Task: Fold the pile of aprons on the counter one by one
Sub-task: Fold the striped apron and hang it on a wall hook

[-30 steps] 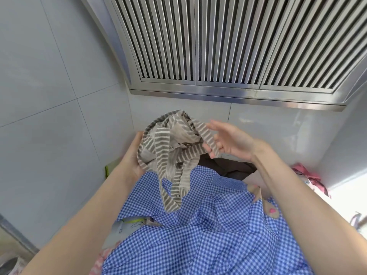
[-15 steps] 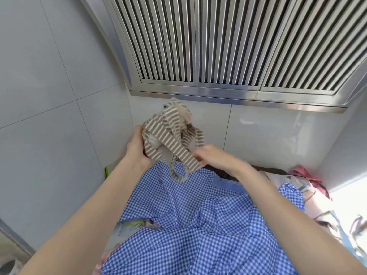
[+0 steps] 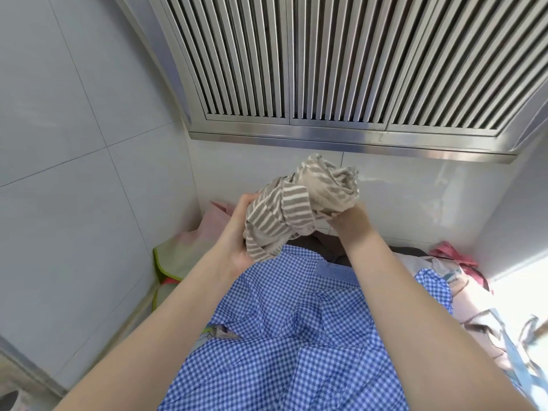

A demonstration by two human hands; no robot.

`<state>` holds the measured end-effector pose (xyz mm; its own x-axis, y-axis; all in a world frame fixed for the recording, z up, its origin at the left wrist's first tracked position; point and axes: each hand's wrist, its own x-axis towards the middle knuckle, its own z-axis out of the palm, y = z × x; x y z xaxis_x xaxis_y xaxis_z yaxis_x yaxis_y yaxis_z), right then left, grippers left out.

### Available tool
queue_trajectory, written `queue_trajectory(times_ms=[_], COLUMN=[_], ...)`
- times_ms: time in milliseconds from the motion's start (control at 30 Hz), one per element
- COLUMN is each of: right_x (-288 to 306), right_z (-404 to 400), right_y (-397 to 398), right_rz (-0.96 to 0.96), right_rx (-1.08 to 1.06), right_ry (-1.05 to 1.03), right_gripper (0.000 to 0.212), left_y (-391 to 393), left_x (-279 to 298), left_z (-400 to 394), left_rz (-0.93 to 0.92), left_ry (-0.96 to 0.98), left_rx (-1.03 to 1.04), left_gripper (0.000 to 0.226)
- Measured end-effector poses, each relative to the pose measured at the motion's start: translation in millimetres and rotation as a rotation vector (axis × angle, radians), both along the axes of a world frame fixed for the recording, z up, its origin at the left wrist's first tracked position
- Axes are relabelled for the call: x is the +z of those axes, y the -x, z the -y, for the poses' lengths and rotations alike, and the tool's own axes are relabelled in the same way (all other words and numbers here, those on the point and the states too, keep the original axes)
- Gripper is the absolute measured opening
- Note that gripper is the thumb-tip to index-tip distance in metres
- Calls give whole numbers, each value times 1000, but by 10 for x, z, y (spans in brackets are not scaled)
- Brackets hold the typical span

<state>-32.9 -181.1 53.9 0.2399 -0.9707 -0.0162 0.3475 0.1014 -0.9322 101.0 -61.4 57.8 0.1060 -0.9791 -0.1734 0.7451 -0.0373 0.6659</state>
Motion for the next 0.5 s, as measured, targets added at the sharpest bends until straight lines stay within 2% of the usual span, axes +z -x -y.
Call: queue_trajectory(times_ms=[67,100,167,200,233,267,333,400,500], right_x=[142,166,237,252,282,316,405,490,436], right_z=[34,66,55,39,20,-7,-60,-156,-215], right_y=[-19,-16,34,62,85,102,80,36,-26], right_rz=[292,344,360,351,321,232,-90,-361,-539], right_rx=[183,244,389,528,648,717,745,741,660], right_ry=[-54,-24,89,132,176,245,410,533,591], right_gripper=[27,30,58,72,78,80,85,88,61], left_y=[-4,6,18,30,24,9,1,-56,-179], left_x=[-2,0,6,14,10,-1,-11,-86,-153], left_z=[-14,-24,-31,-37,-31,-31,-61,-67,-85], left_rz=[-73,-88,-117,-127,-138,-144,-107,-54,-19], left_ry=[8,16,16,-6,-35,-76,-143,-186,-241], left_rx=[33,61,131,166,190,213,252,268,156], left_gripper=[33,37,46,48,45,40,34,39,39])
